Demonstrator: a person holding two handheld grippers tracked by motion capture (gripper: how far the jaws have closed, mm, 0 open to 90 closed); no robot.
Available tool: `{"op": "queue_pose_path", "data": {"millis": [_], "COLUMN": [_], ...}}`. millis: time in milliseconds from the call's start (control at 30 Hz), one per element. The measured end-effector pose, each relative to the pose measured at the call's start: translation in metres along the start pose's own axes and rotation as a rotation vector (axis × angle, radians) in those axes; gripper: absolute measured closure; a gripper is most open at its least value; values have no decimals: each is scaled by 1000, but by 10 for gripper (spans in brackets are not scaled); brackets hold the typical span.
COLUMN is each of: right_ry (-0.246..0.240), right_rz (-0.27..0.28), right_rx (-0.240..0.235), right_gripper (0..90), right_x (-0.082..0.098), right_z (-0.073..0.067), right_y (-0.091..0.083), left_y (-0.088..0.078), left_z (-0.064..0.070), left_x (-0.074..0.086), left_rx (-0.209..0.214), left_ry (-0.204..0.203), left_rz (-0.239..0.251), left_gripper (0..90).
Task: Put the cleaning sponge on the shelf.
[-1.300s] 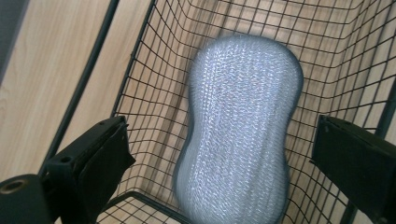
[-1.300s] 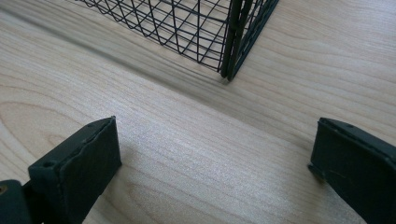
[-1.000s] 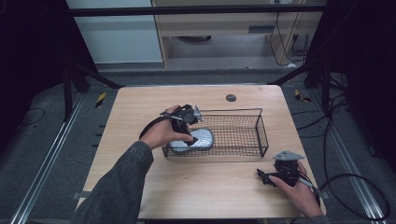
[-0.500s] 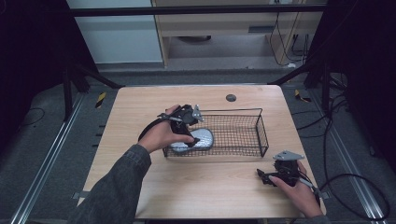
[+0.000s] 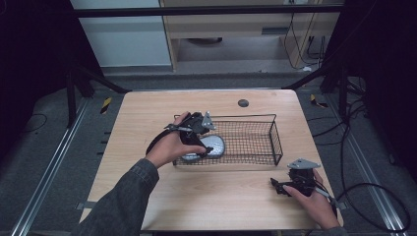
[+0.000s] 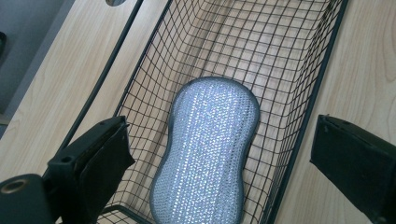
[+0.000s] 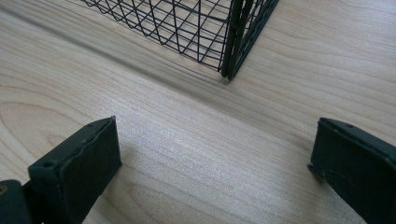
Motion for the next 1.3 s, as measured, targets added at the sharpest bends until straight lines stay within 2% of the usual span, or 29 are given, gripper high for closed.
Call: {"op": "queue_pose_path", "data": {"millis": [233, 633, 933, 1300], "right_ry": [0, -1, -1, -1], "right_rz": [0, -1, -1, -1], "right_rx": [0, 0, 0, 0], "right_gripper": [17, 17, 17, 17], "right_x": [0, 0, 0, 0], "right_z": [0, 0, 0, 0], "right_y": [0, 0, 0, 0], "left_y": [0, -11, -23, -41], "left_z": [10, 24, 34, 37], "left_x": [0, 3, 18, 42], "left_rx": [-2, -22, -31, -76], "left_ry": [-26, -109, -138, -187], "left_rz": [31, 125, 156, 181], "left_gripper": [40, 35, 32, 33]}}
Point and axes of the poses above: each handheld gripper's, and its own axes: y roughly forward along the jaws, x roughly out of its underside, z roughly to its right, the point moved 2 cm from there along y, roughly forward along the jaws, and after that the axes turned 1 degree about z, right-handed, at the moved point
